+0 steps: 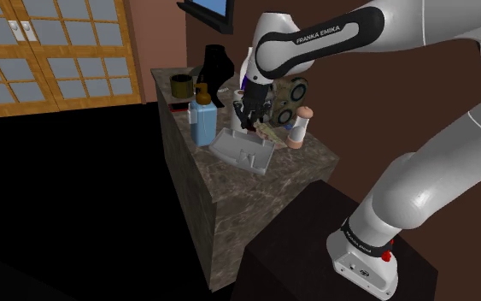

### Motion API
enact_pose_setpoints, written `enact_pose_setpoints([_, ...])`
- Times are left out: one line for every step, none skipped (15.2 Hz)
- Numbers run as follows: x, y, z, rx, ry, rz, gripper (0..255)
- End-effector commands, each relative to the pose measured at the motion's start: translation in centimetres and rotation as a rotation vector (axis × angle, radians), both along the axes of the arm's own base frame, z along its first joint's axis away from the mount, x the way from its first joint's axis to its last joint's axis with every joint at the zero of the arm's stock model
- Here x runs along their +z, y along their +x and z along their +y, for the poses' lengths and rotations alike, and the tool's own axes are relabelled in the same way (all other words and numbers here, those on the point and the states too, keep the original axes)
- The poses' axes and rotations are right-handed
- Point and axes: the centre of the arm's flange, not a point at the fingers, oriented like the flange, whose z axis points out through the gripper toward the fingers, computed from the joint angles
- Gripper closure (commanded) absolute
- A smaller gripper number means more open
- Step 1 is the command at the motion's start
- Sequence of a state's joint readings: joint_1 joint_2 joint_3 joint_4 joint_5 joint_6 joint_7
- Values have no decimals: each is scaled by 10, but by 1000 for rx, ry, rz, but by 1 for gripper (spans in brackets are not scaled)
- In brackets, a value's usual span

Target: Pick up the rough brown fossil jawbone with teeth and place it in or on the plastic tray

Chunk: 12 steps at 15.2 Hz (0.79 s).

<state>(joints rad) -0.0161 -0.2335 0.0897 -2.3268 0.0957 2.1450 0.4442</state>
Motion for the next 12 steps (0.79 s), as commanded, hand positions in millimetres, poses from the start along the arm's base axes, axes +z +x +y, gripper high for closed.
enact_pose_setpoints([-10, 0, 1, 0, 0, -1, 255])
enact_pose_setpoints([-15, 0, 1, 0, 0, -1, 255])
enact_pose_setpoints([-21, 0, 1, 0, 0, -1, 255])
enact_pose_setpoints([-26, 0, 1, 0, 0, -1, 255])
enact_pose_setpoints([-31, 0, 1, 0, 0, -1, 255])
enact_pose_setpoints([-37, 0, 1, 0, 0, -1, 255])
enact_pose_setpoints([-42, 0, 1, 0, 0, -1, 255])
enact_pose_setpoints([-44, 0, 1, 0, 0, -1, 255])
enact_pose_setpoints([-44, 0, 1, 0, 0, -1, 255])
enact_pose_setpoints([-44, 0, 1, 0, 0, -1, 255])
enact_pose_setpoints([-44, 0, 1, 0, 0, -1, 255])
enact_pose_setpoints([-44, 0, 1, 0, 0, -1, 255])
